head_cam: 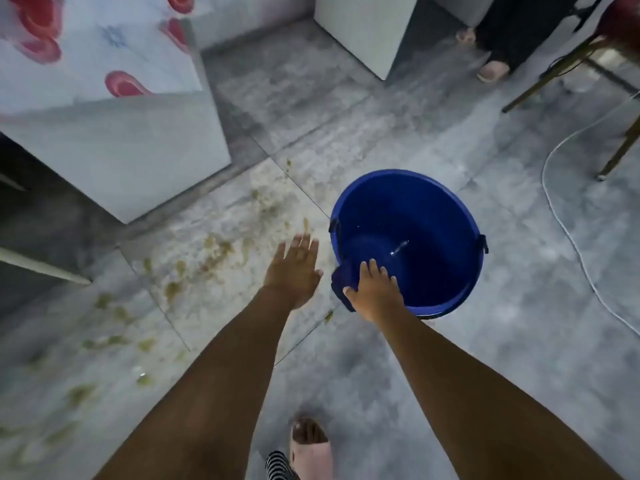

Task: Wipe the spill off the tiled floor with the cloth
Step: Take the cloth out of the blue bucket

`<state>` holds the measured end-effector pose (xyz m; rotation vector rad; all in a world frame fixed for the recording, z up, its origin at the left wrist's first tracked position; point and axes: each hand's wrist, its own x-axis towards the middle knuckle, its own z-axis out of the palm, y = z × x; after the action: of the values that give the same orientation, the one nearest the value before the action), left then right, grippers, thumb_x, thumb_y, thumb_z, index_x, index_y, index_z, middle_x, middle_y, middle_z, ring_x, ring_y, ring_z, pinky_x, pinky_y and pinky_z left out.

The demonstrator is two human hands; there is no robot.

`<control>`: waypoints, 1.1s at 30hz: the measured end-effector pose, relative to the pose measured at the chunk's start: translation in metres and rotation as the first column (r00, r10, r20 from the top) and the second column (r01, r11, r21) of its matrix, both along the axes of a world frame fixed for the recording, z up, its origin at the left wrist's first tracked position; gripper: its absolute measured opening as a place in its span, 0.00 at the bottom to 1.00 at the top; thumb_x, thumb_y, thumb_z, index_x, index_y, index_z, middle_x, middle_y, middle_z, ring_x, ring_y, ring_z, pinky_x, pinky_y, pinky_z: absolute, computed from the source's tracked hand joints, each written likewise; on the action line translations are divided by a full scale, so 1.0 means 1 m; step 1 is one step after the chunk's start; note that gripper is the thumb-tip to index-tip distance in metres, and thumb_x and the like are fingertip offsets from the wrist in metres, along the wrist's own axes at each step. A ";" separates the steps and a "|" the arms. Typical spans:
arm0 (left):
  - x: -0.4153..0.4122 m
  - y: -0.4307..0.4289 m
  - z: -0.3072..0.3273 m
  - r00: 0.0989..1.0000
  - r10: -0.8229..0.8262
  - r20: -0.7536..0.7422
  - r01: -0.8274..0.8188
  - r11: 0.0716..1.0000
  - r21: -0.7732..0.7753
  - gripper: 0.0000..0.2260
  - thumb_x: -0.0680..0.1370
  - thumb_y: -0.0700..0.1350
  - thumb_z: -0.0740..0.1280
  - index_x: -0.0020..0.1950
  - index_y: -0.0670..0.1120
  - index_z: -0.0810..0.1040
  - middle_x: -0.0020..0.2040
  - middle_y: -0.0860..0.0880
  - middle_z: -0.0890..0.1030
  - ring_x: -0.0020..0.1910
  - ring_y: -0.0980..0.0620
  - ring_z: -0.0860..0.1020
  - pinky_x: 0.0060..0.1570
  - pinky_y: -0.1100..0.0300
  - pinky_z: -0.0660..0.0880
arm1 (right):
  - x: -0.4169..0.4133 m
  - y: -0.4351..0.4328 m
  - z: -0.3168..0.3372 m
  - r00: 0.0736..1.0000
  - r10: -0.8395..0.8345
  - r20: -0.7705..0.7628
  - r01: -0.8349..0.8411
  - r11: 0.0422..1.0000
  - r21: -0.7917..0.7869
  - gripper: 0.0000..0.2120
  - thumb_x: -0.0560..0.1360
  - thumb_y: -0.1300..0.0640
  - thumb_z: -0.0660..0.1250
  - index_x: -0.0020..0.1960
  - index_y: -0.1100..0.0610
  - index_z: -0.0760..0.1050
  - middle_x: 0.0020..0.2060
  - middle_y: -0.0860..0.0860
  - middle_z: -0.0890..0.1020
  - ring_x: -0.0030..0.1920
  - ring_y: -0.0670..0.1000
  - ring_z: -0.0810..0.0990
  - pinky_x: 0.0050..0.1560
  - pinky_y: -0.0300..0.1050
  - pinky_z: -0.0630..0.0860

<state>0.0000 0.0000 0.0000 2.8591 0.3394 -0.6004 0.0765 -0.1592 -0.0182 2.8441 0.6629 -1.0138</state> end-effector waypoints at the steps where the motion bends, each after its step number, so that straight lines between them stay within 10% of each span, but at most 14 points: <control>1: 0.009 -0.004 -0.017 0.998 -0.054 0.023 0.052 0.998 0.045 0.27 0.84 0.50 0.47 0.78 0.42 0.39 0.79 0.43 0.40 0.77 0.46 0.40 0.75 0.47 0.40 | 0.001 0.000 -0.014 1.000 -0.010 0.023 0.010 1.000 0.013 0.35 0.80 0.42 0.53 0.78 0.58 0.44 0.78 0.56 0.47 0.77 0.59 0.48 0.75 0.57 0.48; 12: 0.039 -0.031 -0.174 0.930 -0.269 0.252 0.212 0.950 0.229 0.32 0.78 0.39 0.48 0.75 0.41 0.31 0.78 0.43 0.37 0.77 0.46 0.39 0.75 0.47 0.42 | -0.011 -0.033 -0.136 0.888 -0.158 0.432 -0.040 0.909 0.415 0.27 0.79 0.49 0.63 0.74 0.58 0.64 0.71 0.53 0.71 0.68 0.54 0.72 0.63 0.50 0.71; 18: 0.043 -0.021 -0.189 0.925 -0.299 0.236 0.231 0.933 0.274 0.32 0.78 0.39 0.49 0.76 0.42 0.33 0.78 0.45 0.37 0.77 0.47 0.38 0.75 0.47 0.40 | -0.013 -0.038 -0.151 0.890 -0.143 0.433 -0.124 0.838 0.532 0.23 0.80 0.57 0.60 0.74 0.57 0.63 0.71 0.52 0.71 0.68 0.55 0.71 0.68 0.49 0.65; 26: -0.016 -0.013 -0.189 0.978 -0.006 0.208 -0.030 0.986 0.166 0.30 0.81 0.42 0.49 0.76 0.41 0.33 0.78 0.44 0.37 0.77 0.46 0.38 0.74 0.48 0.38 | -0.046 -0.041 -0.129 0.860 -0.319 0.398 -0.092 0.670 0.737 0.22 0.81 0.58 0.57 0.75 0.52 0.63 0.70 0.48 0.71 0.69 0.50 0.69 0.67 0.42 0.62; 33: -0.125 -0.034 -0.268 0.949 0.307 0.076 -0.313 0.946 0.081 0.28 0.83 0.50 0.44 0.75 0.39 0.32 0.77 0.41 0.36 0.77 0.44 0.37 0.74 0.47 0.40 | -0.095 -0.028 -0.189 0.915 -0.189 0.357 -0.116 0.723 0.681 0.17 0.79 0.62 0.60 0.67 0.56 0.70 0.52 0.54 0.81 0.51 0.56 0.79 0.48 0.52 0.75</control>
<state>-0.1251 -0.0337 -0.2680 2.8151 0.8069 -0.4435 -0.0184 -0.1869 -0.2069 3.5342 1.1295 -0.1118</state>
